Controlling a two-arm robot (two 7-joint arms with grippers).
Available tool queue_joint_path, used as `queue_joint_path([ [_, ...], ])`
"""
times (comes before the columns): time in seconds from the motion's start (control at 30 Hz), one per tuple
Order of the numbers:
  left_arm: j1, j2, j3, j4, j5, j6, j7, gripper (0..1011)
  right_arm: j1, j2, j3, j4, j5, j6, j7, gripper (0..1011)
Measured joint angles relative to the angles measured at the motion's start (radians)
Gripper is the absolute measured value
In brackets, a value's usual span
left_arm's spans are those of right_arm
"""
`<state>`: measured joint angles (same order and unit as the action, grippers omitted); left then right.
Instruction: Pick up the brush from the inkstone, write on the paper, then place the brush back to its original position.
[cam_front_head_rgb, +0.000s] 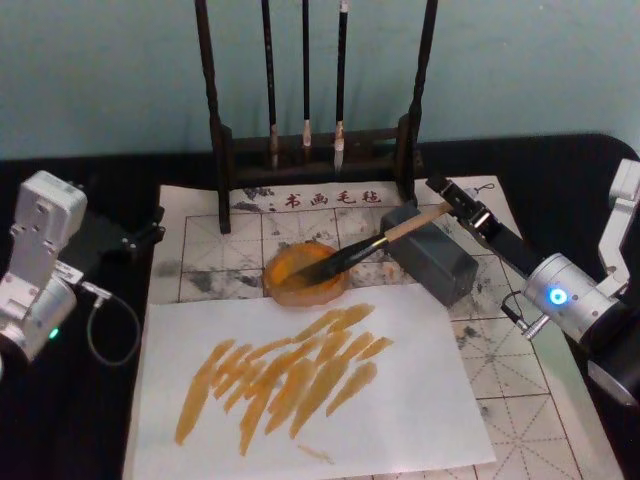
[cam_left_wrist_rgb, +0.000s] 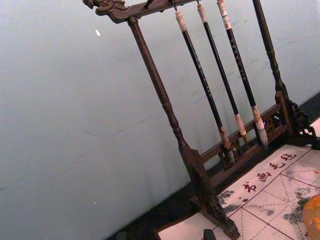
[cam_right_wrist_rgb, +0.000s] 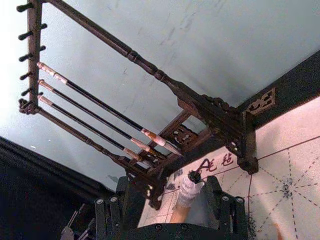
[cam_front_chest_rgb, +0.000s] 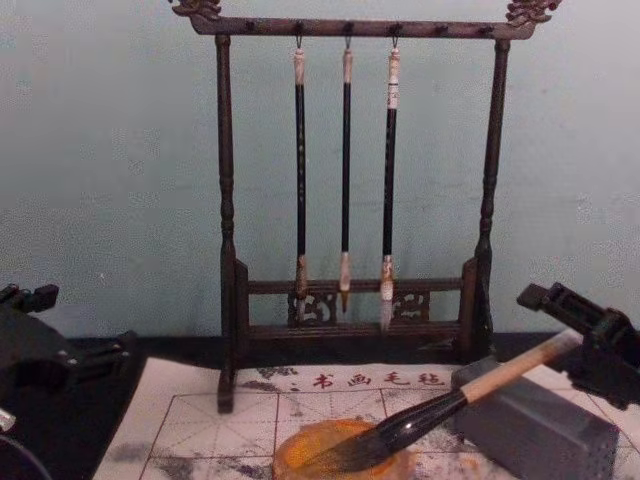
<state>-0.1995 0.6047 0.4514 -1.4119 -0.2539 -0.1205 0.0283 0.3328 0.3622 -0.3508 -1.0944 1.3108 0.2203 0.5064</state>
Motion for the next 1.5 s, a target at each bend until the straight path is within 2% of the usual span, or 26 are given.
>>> queue_joint_path([
  [0.4,0.0,0.0,0.0,0.0,0.0,0.0,0.0,1001,-0.001,0.0,0.001,-0.001,-0.001,0.001,0.0,997],
  [0.5,0.0,0.0,0.0,0.0,0.0,0.0,0.0,1001,-0.001,0.0,0.001,-0.001,-0.001,0.001,0.0,955],
  [0.6,0.0,0.0,0.0,0.0,0.0,0.0,0.0,1001,-0.001,0.0,0.001,-0.001,-0.002,0.001,0.0,855],
  [0.7,0.0,0.0,0.0,0.0,0.0,0.0,0.0,1001,-0.001,0.0,0.001,-0.001,-0.002,0.001,0.0,802],
  [1.33,0.0,0.0,0.0,0.0,0.0,0.0,0.0,1001,-0.001,0.0,0.001,-0.001,-0.002,0.001,0.0,188],
  [1.5,0.0,0.0,0.0,0.0,0.0,0.0,0.0,1001,-0.001,0.0,0.001,-0.001,-0.002,0.001,0.0,183],
])
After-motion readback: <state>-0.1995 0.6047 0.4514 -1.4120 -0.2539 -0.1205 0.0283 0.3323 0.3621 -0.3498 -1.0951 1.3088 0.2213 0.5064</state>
